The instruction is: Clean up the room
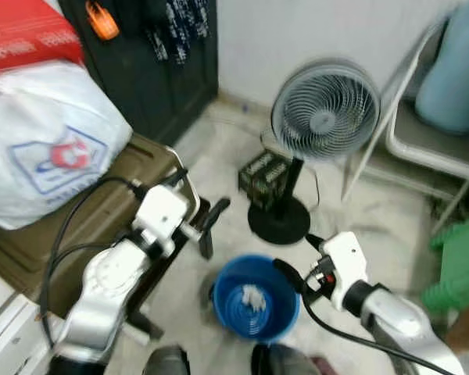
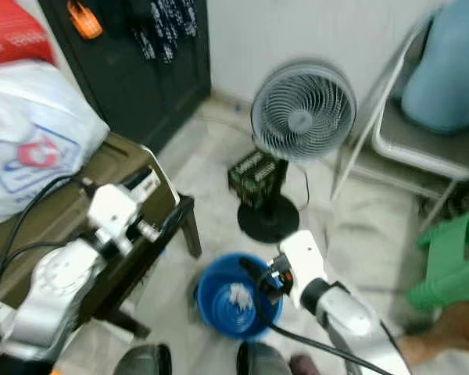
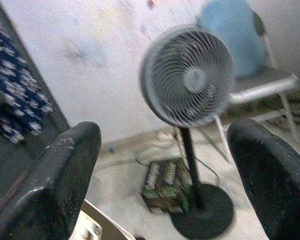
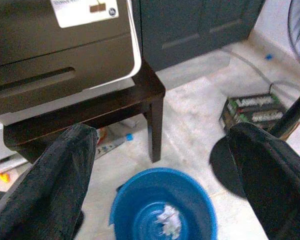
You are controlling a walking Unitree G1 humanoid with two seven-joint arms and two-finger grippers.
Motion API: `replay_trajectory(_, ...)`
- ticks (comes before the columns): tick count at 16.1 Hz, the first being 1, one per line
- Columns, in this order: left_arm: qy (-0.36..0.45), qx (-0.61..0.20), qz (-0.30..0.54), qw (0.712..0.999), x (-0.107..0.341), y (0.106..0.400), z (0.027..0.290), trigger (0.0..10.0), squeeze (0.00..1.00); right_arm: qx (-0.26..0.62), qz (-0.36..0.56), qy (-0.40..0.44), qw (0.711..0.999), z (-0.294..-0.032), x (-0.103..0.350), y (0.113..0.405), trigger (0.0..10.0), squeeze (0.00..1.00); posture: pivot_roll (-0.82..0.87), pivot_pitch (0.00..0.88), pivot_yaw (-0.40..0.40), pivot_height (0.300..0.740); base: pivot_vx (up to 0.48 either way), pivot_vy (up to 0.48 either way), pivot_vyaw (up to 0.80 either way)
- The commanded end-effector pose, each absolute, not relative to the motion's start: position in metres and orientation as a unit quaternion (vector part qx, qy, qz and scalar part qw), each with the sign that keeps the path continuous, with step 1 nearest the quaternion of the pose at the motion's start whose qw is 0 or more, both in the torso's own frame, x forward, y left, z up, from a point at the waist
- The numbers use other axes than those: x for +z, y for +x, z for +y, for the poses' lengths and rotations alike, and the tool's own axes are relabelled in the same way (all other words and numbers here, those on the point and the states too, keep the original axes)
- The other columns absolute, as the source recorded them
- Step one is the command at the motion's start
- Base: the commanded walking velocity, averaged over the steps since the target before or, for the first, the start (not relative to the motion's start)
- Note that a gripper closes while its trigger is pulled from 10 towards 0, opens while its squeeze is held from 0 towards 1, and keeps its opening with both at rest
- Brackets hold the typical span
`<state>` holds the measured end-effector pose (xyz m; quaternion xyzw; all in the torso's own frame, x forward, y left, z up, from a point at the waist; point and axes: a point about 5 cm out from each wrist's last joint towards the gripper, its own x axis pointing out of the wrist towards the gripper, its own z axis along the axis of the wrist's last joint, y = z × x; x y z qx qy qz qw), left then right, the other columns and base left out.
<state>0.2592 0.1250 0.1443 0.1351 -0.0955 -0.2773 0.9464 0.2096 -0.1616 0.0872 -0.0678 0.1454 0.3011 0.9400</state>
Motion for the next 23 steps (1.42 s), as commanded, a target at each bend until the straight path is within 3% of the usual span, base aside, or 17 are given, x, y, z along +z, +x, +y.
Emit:
replay_trajectory(1, 0.137, -0.254, -0.088, 0.953, 0.141, 0.262, 0.129, 10.0, 0.00, 0.305, 0.141, -0.080, 0.938, -0.163, 0.091, 0.212, 10.0, 1.00, -0.05, 0.000, -0.019, 0.740, 0.000, 0.000, 0.00)
replay_trajectory(2, 0.120, -0.197, -0.077, 0.970, 0.135, 0.266, 0.138, 10.0, 0.00, 0.289, 0.127, -0.101, 0.943, -0.165, 0.091, 0.220, 10.0, 0.00, -0.07, 0.000, -0.004, 0.740, 0.000, 0.000, 0.00)
replay_trajectory(5, 0.061, -0.095, -0.045, 0.993, 0.116, 0.260, 0.158, 10.0, 0.00, 0.207, 0.107, -0.065, 0.970, -0.169, 0.095, 0.233, 10.0, 0.00, -0.08, 0.000, -0.015, 0.740, 0.000, 0.000, 0.00)
replay_trajectory(8, 0.067, -0.083, -0.067, 0.992, 0.119, 0.256, 0.154, 10.0, 0.00, 0.007, 0.068, -0.056, 0.996, -0.186, 0.103, 0.250, 10.0, 0.00, -0.04, 0.000, -0.062, 0.740, 0.000, 0.000, 0.00)
replay_trajectory(11, 0.061, -0.076, -0.069, 0.993, 0.123, 0.259, 0.157, 10.0, 0.00, -0.012, 0.031, -0.034, 0.999, -0.179, 0.111, 0.252, 10.0, 0.00, -0.06, 0.000, -0.043, 0.740, 0.000, 0.000, 0.00)
replay_trajectory(13, 0.071, -0.079, -0.057, 0.993, 0.118, 0.257, 0.157, 10.0, 0.00, -0.016, 0.055, 0.011, 0.998, -0.175, 0.108, 0.248, 10.0, 0.00, -0.07, 0.000, -0.037, 0.740, 0.000, 0.000, 0.00)
replay_trajectory(17, 0.071, -0.059, -0.058, 0.994, 0.118, 0.255, 0.154, 10.0, 0.00, -0.011, 0.023, 0.002, 1.000, -0.173, 0.115, 0.247, 10.0, 0.00, -0.06, 0.000, -0.050, 0.740, 0.000, 0.000, 0.00)
replay_trajectory(23, 0.067, -0.045, -0.045, 0.996, 0.112, 0.248, 0.155, 10.0, 0.00, 0.008, 0.008, -0.028, 1.000, -0.166, 0.120, 0.247, 10.0, 0.00, -0.06, 0.004, -0.057, 0.740, 0.000, 0.000, 0.80)
